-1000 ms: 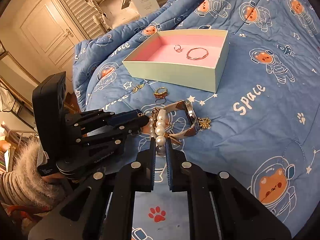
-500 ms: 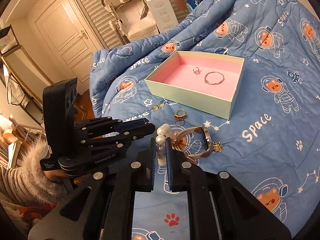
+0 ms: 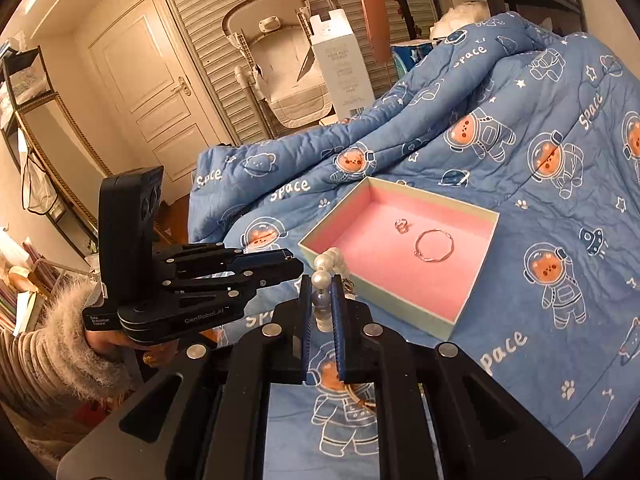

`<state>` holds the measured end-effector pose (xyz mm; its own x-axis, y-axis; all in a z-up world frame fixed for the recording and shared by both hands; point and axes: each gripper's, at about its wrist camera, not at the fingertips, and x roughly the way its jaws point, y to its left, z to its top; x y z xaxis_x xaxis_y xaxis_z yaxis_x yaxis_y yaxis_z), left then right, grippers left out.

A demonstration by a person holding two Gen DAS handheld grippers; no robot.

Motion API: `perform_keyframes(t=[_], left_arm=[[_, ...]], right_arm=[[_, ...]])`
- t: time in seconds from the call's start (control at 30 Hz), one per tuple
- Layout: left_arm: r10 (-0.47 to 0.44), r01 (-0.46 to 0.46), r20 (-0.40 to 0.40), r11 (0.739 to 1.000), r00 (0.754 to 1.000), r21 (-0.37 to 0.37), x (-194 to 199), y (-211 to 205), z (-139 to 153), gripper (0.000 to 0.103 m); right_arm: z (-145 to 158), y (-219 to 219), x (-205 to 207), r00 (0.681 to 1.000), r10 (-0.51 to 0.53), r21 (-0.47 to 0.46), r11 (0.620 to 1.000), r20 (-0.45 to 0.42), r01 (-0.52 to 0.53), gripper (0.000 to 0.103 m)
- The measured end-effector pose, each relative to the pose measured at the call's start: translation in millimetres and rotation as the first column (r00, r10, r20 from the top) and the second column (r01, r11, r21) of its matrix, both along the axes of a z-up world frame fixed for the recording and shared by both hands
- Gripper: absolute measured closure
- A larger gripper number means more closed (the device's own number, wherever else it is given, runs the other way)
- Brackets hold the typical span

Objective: Organize jewelry
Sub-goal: 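Grasp the gold star charm with the left tool while the right grasps the pearl bracelet, then lower the star charm and pearl bracelet into the box and open both tools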

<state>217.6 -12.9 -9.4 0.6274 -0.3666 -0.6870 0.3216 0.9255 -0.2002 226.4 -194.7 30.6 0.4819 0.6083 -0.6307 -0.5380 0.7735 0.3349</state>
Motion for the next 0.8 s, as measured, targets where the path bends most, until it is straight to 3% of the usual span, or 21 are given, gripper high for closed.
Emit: perform_keyframes(t=[0.33,0.8], left_arm=[[0.009,-0.006,-0.034,0.997,0.999,0.08,51.2,-5.0,-4.5,0.086],[0.006,0.019,-0.135,0.983,0.991,0.182,98.5,-24.5,-40.5,0.086]], right_arm=[[-18.2,5.5,56.8,0.995,-0.07,-0.011,0.998,-0.066,0.069,0.093],[-73.8,9.9,110.6,0.936,-0.098,0.129,0.98,-0.339,0.149,0.093]])
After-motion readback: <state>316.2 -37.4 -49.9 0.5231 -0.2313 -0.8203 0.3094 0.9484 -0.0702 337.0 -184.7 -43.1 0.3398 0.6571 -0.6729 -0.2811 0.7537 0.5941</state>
